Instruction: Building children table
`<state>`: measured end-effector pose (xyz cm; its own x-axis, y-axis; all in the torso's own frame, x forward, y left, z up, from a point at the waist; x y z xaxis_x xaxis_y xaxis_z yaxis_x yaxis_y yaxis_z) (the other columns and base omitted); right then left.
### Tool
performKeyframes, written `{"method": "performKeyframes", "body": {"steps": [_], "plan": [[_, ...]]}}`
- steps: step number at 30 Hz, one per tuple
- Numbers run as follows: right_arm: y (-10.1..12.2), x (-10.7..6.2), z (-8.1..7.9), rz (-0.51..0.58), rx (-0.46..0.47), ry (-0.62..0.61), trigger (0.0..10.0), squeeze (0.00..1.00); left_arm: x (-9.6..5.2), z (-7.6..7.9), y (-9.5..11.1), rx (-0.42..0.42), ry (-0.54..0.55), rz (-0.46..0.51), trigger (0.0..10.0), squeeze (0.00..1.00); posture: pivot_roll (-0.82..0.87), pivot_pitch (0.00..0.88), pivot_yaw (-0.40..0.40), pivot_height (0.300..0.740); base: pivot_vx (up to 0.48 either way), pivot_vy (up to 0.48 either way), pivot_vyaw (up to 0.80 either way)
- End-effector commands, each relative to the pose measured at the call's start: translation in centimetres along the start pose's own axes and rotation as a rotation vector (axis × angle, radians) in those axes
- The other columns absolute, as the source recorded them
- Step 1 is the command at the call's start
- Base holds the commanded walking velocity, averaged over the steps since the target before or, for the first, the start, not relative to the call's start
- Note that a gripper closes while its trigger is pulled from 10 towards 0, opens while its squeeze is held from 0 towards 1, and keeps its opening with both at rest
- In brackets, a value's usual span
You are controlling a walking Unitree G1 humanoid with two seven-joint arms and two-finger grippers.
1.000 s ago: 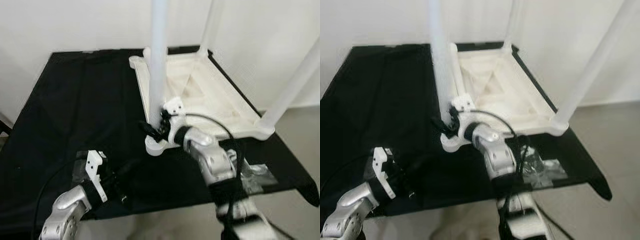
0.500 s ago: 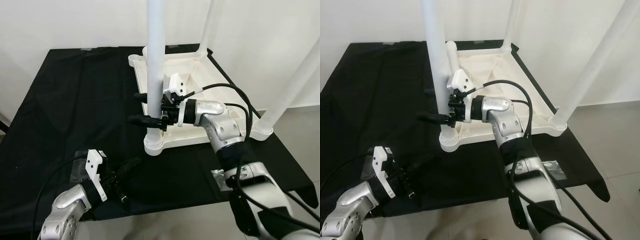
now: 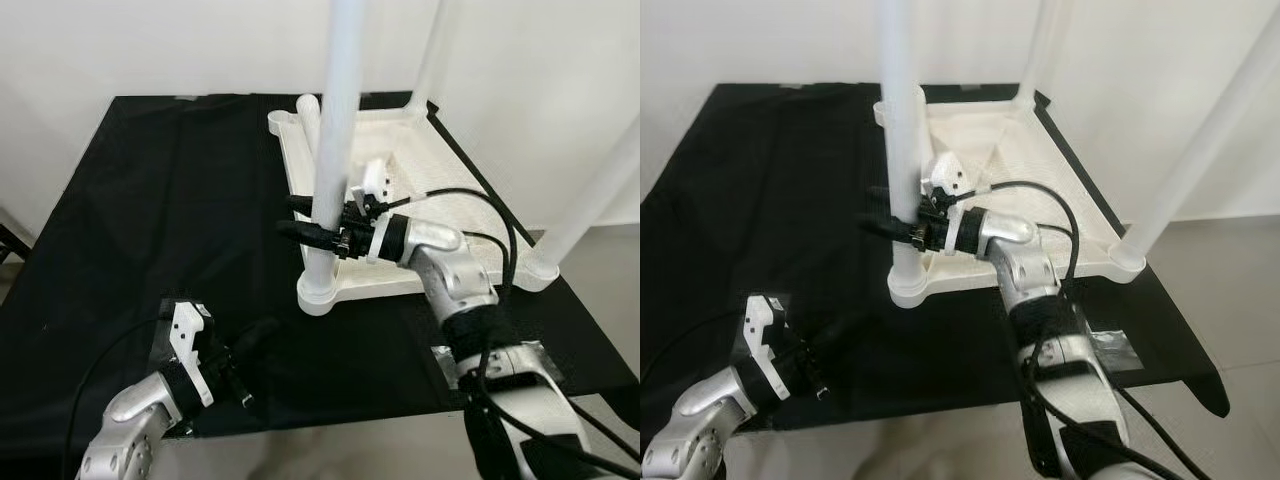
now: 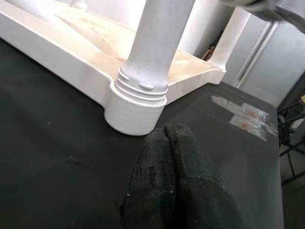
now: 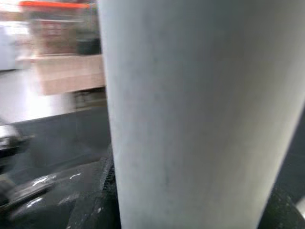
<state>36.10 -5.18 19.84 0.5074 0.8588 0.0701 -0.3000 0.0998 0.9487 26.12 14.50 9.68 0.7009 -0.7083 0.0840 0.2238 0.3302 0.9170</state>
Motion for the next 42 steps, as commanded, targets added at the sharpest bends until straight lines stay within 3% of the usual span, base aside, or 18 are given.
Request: {"method": "performKeyframes", "body": {"steps": [1, 2, 6, 10, 11, 13, 14, 18, 19, 20, 21, 25, 29, 33, 34, 38, 41, 42], "plan": [[-4.7, -0.7, -1.1, -0.218, 0.070, -0.146, 0.0, 0.00, 0.0, 0.1, 0.2, 0.006, -0.011, -0.002, 10.0, 0.00, 0.00, 0.085, -0.065, 0.740, 0.000, 0.000, 0.00], [-6.2, -1.4, -1.0, -0.330, 0.107, -0.384, 0.0, 0.00, -0.1, 0.1, 0.2, 0.005, -0.012, -0.002, 10.0, 0.00, 0.00, 0.088, -0.060, 0.740, 0.000, 0.000, 0.00], [-7.6, -2.4, -2.8, -0.418, 0.134, -0.536, 0.0, 0.00, -0.1, 0.0, 0.3, 0.004, -0.013, -0.003, 10.0, 0.00, 0.01, 0.088, -0.053, 0.740, 0.000, 0.000, 0.00], [-7.2, -1.8, -3.3, -0.384, 0.114, -0.513, 0.0, 0.00, 0.0, -0.1, 0.3, 0.007, -0.013, -0.006, 10.0, 0.00, 0.00, 0.078, -0.048, 0.740, 0.000, 0.000, 0.00], [-6.6, -1.2, -2.4, -0.362, 0.086, -0.506, 0.0, 0.00, 0.0, -0.2, 0.2, 0.007, -0.014, -0.007, 10.0, 0.00, 0.01, 0.070, -0.058, 0.740, 0.000, 0.000, 0.00], [-6.6, -1.2, -2.4, -0.362, 0.086, -0.506, 0.0, 0.00, 0.0, -0.2, 0.2, 0.007, -0.014, -0.007, 10.0, 0.00, 0.01, 0.070, -0.058, 0.740, 0.000, 0.000, 0.00], [-5.5, 0.0, -1.7, -0.327, 0.064, -0.480, 0.0, 0.00, 0.1, -0.3, 0.2, 0.010, -0.010, -0.004, 10.0, 0.00, 0.01, 0.066, -0.062, 0.740, 0.000, 0.000, 0.00], [-5.0, 0.5, -1.9, -0.322, 0.058, -0.461, 0.2, 0.00, 0.1, -0.3, 0.2, 0.013, -0.007, -0.001, 10.0, 0.00, 0.01, 0.066, -0.063, 0.740, 0.000, 0.000, 0.00], [-3.6, 1.5, -2.3, -0.248, 0.078, -0.361, 10.0, 0.00, 0.2, -0.3, 0.2, 0.014, -0.005, 0.003, 10.0, 0.00, 0.01, 0.065, -0.062, 0.740, 0.000, 0.000, 0.00], [-3.6, 1.5, -2.3, -0.248, 0.078, -0.361, 10.0, 0.00, 0.2, -0.3, 0.2, 0.014, -0.005, 0.003, 10.0, 0.00, 0.01, 0.065, -0.062, 0.740, 0.000, 0.000, 0.00], [-2.2, 2.1, -2.3, -0.160, 0.098, -0.256, 10.0, 1.00, 0.3, -0.2, 0.2, 0.012, -0.006, 0.003, 10.0, 0.00, 0.01, 0.064, -0.062, 0.740, 0.000, 0.000, 0.00], [1.0, 2.4, -2.2, -0.009, 0.072, -0.064, 10.0, 1.00, 0.5, -0.2, 0.2, 0.009, -0.010, 0.004, 10.0, 0.00, 0.01, 0.062, -0.064, 0.740, 0.000, 0.000, 0.00], [3.8, 1.6, -2.2, 0.097, -0.058, 0.216, 10.0, 0.97, 0.6, -0.2, 0.2, 0.007, -0.012, 0.005, 10.0, 0.00, 0.02, 0.058, -0.068, 0.740, 0.000, 0.000, 0.00], [4.0, 1.5, -2.3, 0.101, -0.079, 0.264, 10.0, 0.97, 0.7, -0.2, 0.2, 0.007, -0.012, 0.006, 10.0, 0.00, 0.02, 0.058, -0.068, 0.740, 0.000, 0.000, 0.00], [4.0, 1.3, -2.5, 0.098, -0.102, 0.366, 10.0, 0.00, 0.7, -0.2, 0.2, 0.008, -0.011, 0.006, 10.0, 0.00, 0.03, 0.055, -0.073, 0.740, 0.000, 0.000, 0.00], [3.6, 1.5, -2.0, 0.073, -0.040, 0.537, 10.0, 0.00, 0.8, -0.2, 0.1, 0.009, -0.009, 0.007, 10.0, 0.00, 0.05, 0.049, -0.071, 0.740, 0.000, 0.000, 0.00], [2.6, 2.0, -1.4, 0.040, -0.004, 0.529, 9.6, 0.00, 0.8, -0.3, 0.1, 0.009, -0.008, 0.004, 10.0, 0.00, 0.06, 0.048, -0.075, 0.740, 0.000, 0.000, 0.00], [2.2, 2.2, -1.2, 0.021, 0.003, 0.515, 4.5, 0.00, 0.8, -0.3, 0.1, 0.008, -0.008, 0.004, 10.0, 0.00, 0.06, 0.046, -0.074, 0.740, 0.000, 0.000, 0.00]]}}
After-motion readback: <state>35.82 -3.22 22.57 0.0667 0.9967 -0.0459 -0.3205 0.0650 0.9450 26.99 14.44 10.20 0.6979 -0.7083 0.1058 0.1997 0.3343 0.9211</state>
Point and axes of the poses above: a point about 5 cm out from each wrist's last joint towards the gripper, its own x axis pointing out of the wrist towards the gripper, its own y axis along the axis of the wrist's last joint, z = x × y, the point moved 3 cm from there along x, pointing out of the wrist towards the gripper, and after that the axes turned 13 degrees about -x, right-handed, at the moved point
